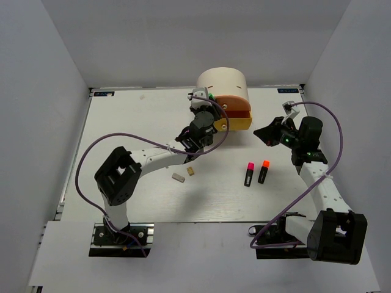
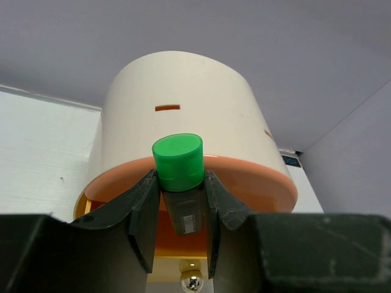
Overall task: Sort the stationery into containers
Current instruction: Place the pen in the drawer.
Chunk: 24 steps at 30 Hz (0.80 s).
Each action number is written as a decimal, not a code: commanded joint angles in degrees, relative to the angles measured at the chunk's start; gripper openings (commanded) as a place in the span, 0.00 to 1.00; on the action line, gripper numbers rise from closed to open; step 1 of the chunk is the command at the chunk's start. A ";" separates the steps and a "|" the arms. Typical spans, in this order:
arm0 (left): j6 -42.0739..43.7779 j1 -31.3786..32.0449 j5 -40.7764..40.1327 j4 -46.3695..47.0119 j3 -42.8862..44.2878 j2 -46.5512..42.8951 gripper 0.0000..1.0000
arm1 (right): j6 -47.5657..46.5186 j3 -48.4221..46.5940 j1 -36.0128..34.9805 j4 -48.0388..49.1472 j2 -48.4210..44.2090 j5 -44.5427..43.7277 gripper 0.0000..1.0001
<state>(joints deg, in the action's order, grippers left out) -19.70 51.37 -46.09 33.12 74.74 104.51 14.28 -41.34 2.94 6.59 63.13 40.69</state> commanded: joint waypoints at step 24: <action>-0.34 -0.13 -2.08 -4.20 4.01 0.34 0.61 | -1.36 1.18 0.40 1.50 -0.99 1.85 0.16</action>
<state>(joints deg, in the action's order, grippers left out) -20.01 51.37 -47.57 30.74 76.18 106.45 13.93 -40.58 3.05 6.50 63.09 41.17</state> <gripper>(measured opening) 0.602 0.149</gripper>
